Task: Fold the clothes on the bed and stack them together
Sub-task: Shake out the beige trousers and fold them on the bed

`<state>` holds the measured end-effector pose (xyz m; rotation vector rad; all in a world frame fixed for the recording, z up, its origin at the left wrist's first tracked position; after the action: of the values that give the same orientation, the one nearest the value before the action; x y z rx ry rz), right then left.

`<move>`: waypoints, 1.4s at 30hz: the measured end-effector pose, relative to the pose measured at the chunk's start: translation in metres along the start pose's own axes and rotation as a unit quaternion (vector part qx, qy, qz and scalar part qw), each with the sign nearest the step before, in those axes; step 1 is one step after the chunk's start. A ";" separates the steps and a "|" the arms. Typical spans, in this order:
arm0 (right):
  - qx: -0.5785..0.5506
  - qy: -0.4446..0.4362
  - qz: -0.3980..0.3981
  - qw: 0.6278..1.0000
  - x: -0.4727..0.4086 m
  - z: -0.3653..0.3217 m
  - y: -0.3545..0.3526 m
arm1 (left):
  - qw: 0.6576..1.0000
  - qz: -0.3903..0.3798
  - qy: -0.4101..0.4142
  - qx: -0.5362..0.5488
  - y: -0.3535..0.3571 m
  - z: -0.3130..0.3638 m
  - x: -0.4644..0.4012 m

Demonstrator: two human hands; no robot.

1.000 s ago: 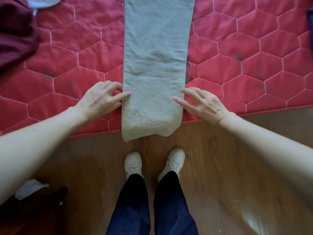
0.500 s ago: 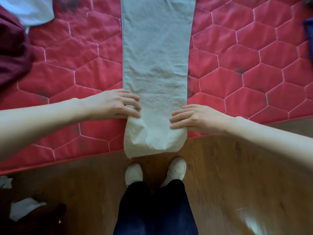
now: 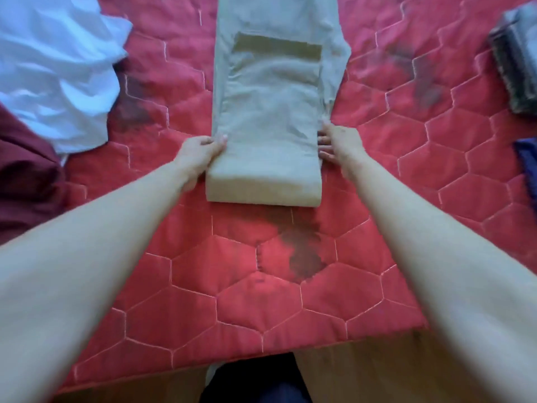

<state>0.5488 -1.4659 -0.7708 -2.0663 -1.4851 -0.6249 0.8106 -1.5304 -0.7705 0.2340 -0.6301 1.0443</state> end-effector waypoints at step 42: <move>0.189 0.060 0.110 0.974 0.228 0.159 0.027 | 0.993 0.016 -0.108 -0.039 0.024 -0.125 0.196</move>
<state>0.6519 -1.2079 -0.7510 -1.8267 -1.1804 -0.3410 0.9045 -1.3168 -0.7589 0.2717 -0.8708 1.0315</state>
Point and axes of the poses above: each hand's wrist, its own x-axis away from the middle knuckle, its own y-axis out of the palm, z = x × y, the point moved 5 cm from there along -x, towards the middle knuckle, and after that the axes turned 11 degrees about -z, right-handed, at the moved point
